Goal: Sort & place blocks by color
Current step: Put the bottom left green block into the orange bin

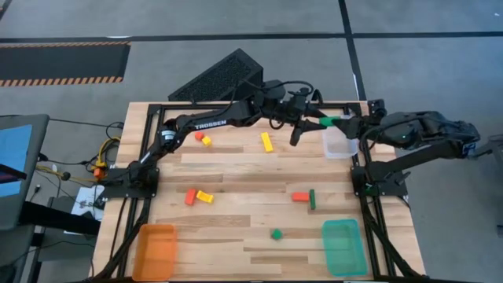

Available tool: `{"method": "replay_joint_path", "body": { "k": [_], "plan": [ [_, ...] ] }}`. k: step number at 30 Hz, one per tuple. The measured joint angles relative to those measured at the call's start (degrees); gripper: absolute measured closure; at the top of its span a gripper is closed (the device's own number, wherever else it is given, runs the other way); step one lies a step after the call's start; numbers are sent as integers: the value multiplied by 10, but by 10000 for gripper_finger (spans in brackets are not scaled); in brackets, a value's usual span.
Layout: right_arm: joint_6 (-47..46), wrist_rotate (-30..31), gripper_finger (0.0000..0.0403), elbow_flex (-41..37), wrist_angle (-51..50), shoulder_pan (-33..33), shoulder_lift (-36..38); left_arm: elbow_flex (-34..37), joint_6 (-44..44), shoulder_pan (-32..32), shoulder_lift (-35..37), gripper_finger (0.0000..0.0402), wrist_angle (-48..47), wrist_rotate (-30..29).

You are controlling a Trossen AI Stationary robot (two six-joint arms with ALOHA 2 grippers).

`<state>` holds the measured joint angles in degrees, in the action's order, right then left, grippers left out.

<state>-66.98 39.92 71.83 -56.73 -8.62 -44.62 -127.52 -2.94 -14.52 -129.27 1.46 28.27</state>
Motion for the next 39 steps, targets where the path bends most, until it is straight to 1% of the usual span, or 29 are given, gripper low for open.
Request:
{"method": "replay_joint_path", "body": {
  "k": [7, 11, 16, 19, 22, 27, 30, 32, 34, 37, 39],
  "plan": [
    [2, -12, 151, 0, -1, 0, 0, 0, 1, 3, 0, 298, -11, 0],
    [2, -10, 156, 0, -14, 0, 6, 0, 9, 3, 0, 298, -58, -6],
    [6, -7, 158, 0, -17, -8, 22, 0, 41, 4, 0, 298, -189, -30],
    [15, 7, 158, 0, -14, -22, 27, 0, 35, 5, 0, 298, -281, -39],
    [26, 8, 158, 0, -15, -34, 31, 0, 19, 13, 0, 298, -380, -74],
    [45, 8, 158, 0, -18, -52, 32, 0, -9, 47, 0, 299, -542, -125],
    [46, 8, 158, 0, -32, -68, 30, 8, -9, 73, 1, 299, -586, -132],
    [46, 8, 158, 0, -43, -84, 30, 39, 3, 92, 17, 299, -585, -147],
    [46, 9, 158, -2, -50, -103, 28, 88, 26, 107, 43, 299, -553, -165],
    [39, 10, 158, -22, -45, -133, 27, 194, 85, 121, 102, 299, -495, -185],
    [30, 10, 158, -35, -45, -151, 27, 279, 138, 126, 154, 299, -451, -207]
  ]
}}
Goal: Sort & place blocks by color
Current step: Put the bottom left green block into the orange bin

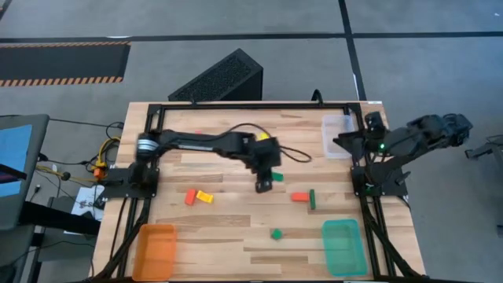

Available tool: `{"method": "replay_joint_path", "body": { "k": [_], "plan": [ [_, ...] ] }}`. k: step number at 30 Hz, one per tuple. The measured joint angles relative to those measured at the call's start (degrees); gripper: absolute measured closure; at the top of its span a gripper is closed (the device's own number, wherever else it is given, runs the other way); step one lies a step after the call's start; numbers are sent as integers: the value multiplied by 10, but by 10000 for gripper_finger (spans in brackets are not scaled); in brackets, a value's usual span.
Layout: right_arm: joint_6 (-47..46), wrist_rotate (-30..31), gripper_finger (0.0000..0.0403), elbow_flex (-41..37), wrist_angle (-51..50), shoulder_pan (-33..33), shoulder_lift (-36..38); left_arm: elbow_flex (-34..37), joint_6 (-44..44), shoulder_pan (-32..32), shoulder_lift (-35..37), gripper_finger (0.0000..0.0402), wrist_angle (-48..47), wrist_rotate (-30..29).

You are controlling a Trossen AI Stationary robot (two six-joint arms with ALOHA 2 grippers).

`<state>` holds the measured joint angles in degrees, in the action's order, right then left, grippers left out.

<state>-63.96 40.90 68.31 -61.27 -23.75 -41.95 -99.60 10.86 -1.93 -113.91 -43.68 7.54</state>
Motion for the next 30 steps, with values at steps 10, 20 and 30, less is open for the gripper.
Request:
{"method": "replay_joint_path", "body": {
  "k": [10, 20, 30],
  "plan": [
    [-22, 38, 158, -68, 10, -85, 0, 280, 241, 70, 286, 299, 64, -111],
    [-35, 28, 158, -76, 83, -67, -41, 288, 226, 195, 410, 299, -157, -120],
    [-147, 25, 159, -76, 208, -39, -193, 413, 330, 418, 469, 298, -129, 79]
  ]
}}
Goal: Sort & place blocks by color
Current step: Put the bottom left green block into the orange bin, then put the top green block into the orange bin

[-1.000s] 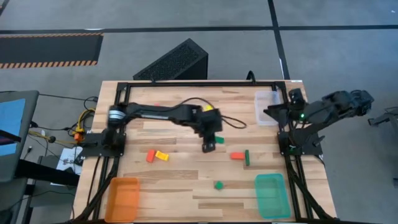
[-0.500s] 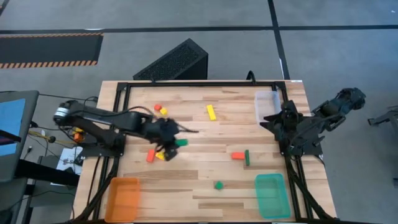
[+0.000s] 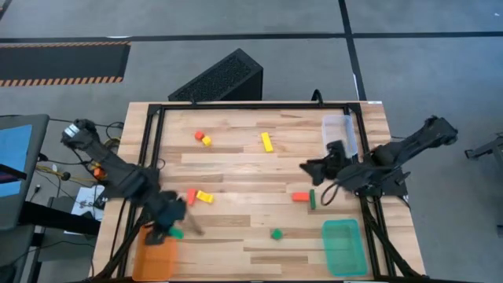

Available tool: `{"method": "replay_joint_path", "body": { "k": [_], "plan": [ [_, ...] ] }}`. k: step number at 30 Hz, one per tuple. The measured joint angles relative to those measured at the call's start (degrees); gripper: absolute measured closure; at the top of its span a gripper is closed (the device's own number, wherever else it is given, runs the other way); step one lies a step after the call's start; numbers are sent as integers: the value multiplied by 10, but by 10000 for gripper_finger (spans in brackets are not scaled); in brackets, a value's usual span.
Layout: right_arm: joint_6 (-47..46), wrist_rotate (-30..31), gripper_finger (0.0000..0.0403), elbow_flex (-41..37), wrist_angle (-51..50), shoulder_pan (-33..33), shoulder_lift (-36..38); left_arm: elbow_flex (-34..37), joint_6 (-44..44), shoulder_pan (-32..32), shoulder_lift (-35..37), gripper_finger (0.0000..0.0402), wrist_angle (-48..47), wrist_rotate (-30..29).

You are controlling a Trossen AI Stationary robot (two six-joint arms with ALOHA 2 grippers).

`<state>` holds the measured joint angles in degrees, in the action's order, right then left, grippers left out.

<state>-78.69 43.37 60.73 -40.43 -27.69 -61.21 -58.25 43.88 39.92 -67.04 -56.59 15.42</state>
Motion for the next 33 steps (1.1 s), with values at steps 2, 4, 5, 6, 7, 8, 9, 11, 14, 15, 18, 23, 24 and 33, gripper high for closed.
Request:
{"method": "replay_joint_path", "body": {
  "k": [2, 4, 5, 6, 7, 8, 9, 11, 14, 15, 18, 23, 24, 33],
  "plan": [
    [-30, -8, 159, 0, 25, 0, -36, 16, 27, 52, 7, 298, 1, 12],
    [-53, -20, 159, 0, 51, 0, -71, 37, 49, 98, 10, 295, 2, 16],
    [-64, -24, 159, 0, 62, 0, -87, 49, 54, 118, 10, 292, 4, 14],
    [-76, -29, 159, 0, 71, 0, -102, 64, 59, 137, 9, 289, 10, 11],
    [-89, -35, 159, 0, 76, 0, -116, 81, 66, 152, 9, 285, 18, 8],
    [-103, -44, 159, 0, 78, 0, -130, 100, 76, 163, 9, 281, 29, 8],
    [-115, -54, 159, 0, 79, 0, -141, 118, 86, 172, 9, 277, 43, 9],
    [-132, -80, 159, 0, 78, -1, -160, 147, 105, 179, 8, 270, 78, 12],
    [-141, -114, 159, 0, 68, -1, -178, 172, 134, 179, 8, 254, 111, 4],
    [-143, -124, 159, 0, 56, -1, -182, 174, 138, 179, 8, 247, 117, 0],
    [-150, -162, 159, 0, -7, 7, -189, 174, 139, 179, 8, 221, 129, -30],
    [-159, -213, 159, 0, -131, 28, -185, 174, 158, 172, 8, 163, 123, -69],
    [-155, -221, 159, 1, -154, 33, -182, 174, 162, 166, 8, 153, 122, -69],
    [-6, -379, 159, -1, -268, 104, -245, 139, 183, 87, 8, 125, 105, -149]
  ]
}}
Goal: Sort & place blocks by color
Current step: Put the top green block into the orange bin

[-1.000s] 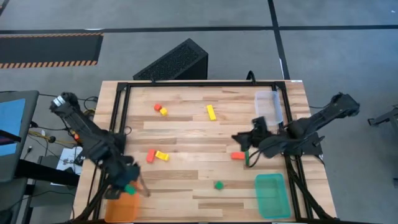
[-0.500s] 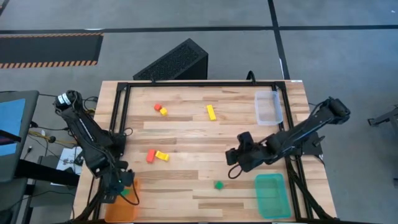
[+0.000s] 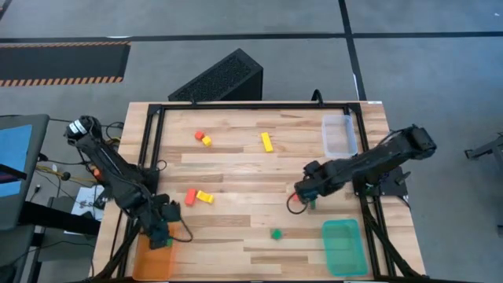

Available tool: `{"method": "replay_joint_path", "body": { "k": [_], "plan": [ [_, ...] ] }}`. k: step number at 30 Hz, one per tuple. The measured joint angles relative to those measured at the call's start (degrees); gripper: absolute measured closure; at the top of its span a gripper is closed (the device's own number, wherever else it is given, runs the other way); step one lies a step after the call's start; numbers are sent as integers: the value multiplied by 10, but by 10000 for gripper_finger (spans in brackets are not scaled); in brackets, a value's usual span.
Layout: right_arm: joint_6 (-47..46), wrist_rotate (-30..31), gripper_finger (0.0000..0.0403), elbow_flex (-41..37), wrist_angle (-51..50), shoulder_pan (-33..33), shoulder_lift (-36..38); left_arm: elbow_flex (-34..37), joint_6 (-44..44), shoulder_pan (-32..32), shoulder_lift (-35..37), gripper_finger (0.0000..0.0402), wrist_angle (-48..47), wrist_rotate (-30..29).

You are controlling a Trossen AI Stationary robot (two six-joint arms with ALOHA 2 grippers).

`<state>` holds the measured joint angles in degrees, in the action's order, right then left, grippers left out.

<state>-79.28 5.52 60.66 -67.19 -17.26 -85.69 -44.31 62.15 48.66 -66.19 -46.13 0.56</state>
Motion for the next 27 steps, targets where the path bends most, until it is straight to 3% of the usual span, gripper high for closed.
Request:
{"method": "replay_joint_path", "body": {
  "k": [4, 13, 20, 27],
  "plan": [
    [54, -53, 159, 0, 26, 4, -32, -30, 0, -31, 0, 125, 1, -65],
    [90, -74, 159, 0, 51, -6, -101, -59, -2, -72, 0, 125, 8, -186],
    [61, -87, 159, -9, 82, -7, -126, -68, -17, -105, 0, 125, 11, -195],
    [-4, -104, 159, -95, 220, -8, -111, -68, -51, -129, 0, 125, 11, -194]
  ]
}}
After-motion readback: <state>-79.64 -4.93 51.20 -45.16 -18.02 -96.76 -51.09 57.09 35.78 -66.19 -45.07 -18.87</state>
